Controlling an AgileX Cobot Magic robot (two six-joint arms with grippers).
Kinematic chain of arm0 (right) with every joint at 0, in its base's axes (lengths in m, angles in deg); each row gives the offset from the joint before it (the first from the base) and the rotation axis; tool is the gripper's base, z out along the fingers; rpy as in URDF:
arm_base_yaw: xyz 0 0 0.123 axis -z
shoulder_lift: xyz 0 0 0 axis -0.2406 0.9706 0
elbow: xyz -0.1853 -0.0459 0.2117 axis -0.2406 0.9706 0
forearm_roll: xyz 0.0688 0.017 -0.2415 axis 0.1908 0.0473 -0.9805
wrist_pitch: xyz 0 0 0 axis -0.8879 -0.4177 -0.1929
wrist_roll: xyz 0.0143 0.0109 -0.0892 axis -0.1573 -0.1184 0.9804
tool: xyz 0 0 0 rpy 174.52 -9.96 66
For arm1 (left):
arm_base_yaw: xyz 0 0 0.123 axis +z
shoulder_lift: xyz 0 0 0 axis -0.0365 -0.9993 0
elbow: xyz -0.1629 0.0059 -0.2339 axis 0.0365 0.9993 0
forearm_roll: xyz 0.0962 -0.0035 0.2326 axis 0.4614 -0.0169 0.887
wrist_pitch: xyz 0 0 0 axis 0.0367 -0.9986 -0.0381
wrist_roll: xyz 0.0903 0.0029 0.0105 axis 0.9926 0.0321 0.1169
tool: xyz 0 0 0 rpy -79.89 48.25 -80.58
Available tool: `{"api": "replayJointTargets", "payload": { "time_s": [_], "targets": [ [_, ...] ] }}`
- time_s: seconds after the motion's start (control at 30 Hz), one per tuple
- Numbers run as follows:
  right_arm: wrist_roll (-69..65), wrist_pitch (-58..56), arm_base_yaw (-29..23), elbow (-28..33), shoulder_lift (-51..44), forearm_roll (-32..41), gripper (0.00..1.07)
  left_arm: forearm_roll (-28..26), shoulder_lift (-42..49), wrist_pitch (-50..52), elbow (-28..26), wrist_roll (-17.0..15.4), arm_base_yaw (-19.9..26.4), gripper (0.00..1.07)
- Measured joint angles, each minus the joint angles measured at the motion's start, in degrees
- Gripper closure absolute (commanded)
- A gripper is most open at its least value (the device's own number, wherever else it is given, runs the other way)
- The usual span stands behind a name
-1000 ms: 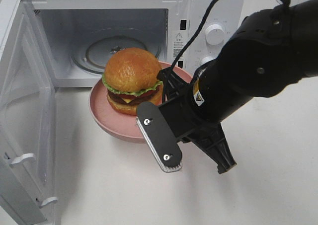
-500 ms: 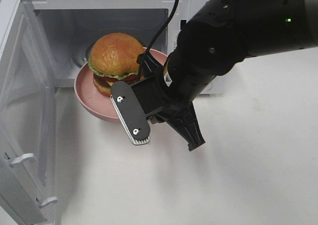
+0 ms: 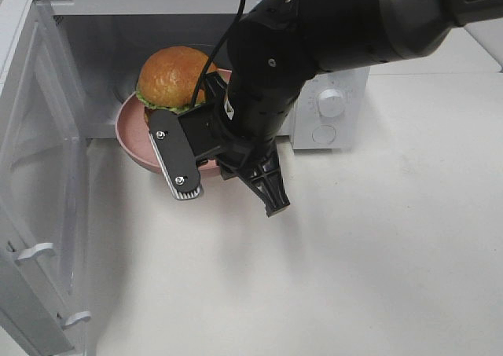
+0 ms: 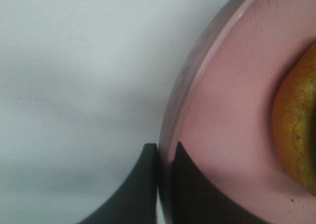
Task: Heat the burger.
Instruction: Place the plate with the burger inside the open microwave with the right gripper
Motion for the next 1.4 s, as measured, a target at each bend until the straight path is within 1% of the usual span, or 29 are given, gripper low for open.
{"api": "replayJointTargets", "payload": {
  "time_s": [0.2, 0.43, 0.57, 0.6, 0.63, 0.67, 0.73, 0.8, 0.83, 0.87, 1.1, 1.13, 1.37, 1.4],
  "targets": [
    [0.0, -0.6, 0.0, -3.1, 2.2, -0.2, 1.07, 0.0, 0.0, 0.0, 0.0, 0.0, 0.0, 0.07],
    [-0.3, -3.0, 0.1, -9.3, 5.8, -0.2, 1.07, 0.0, 0.0, 0.0, 0.0, 0.0, 0.0, 0.07],
    [-1.3, -3.0, 0.1, -11.3, 7.1, -0.2, 1.07, 0.0, 0.0, 0.0, 0.0, 0.0, 0.0, 0.07],
    [-2.1, -3.0, 0.1, -12.9, 8.3, -0.2, 1.07, 0.0, 0.0, 0.0, 0.0, 0.0, 0.0, 0.07],
    [-2.1, -3.0, 0.1, -12.9, 8.3, -0.2, 1.07, 0.0, 0.0, 0.0, 0.0, 0.0, 0.0, 0.07],
    [-2.6, -3.1, 0.1, -14.3, 9.3, -0.2, 1.07, 0.0, 0.0, 0.0, 0.0, 0.0, 0.0, 0.07],
    [-2.7, -3.2, 0.1, -14.9, 9.7, -0.2, 1.07, 0.0, 0.0, 0.0, 0.0, 0.0, 0.0, 0.07],
    [-2.8, -3.5, 0.6, -16.9, 11.3, 0.0, 1.07, 0.0, 0.0, 0.0, 0.0, 0.0, 0.0, 0.07],
    [-2.8, -3.5, 0.6, -16.9, 11.3, 0.0, 1.07, 0.0, 0.0, 0.0, 0.0, 0.0, 0.0, 0.07],
    [-3.0, -3.6, 1.0, -18.4, 12.4, 0.0, 1.07, 0.0, 0.0, 0.0, 0.0, 0.0, 0.0, 0.07],
    [-3.1, -4.5, 2.0, -21.7, 14.8, -0.1, 1.07, 0.0, 0.0, 0.0, 0.0, 0.0, 0.0, 0.07],
    [-3.2, -4.5, 2.2, -23.1, 16.0, -0.1, 1.07, 0.0, 0.0, 0.0, 0.0, 0.0, 0.0, 0.07],
    [-3.2, -4.8, 3.0, -26.8, 19.0, -0.1, 1.07, 0.0, 0.0, 0.0, 0.0, 0.0, 0.0, 0.07],
    [-3.2, -4.8, 3.2, -28.1, 19.9, -0.1, 1.07, 0.0, 0.0, 0.0, 0.0, 0.0, 0.0, 0.07]
  ]
}}
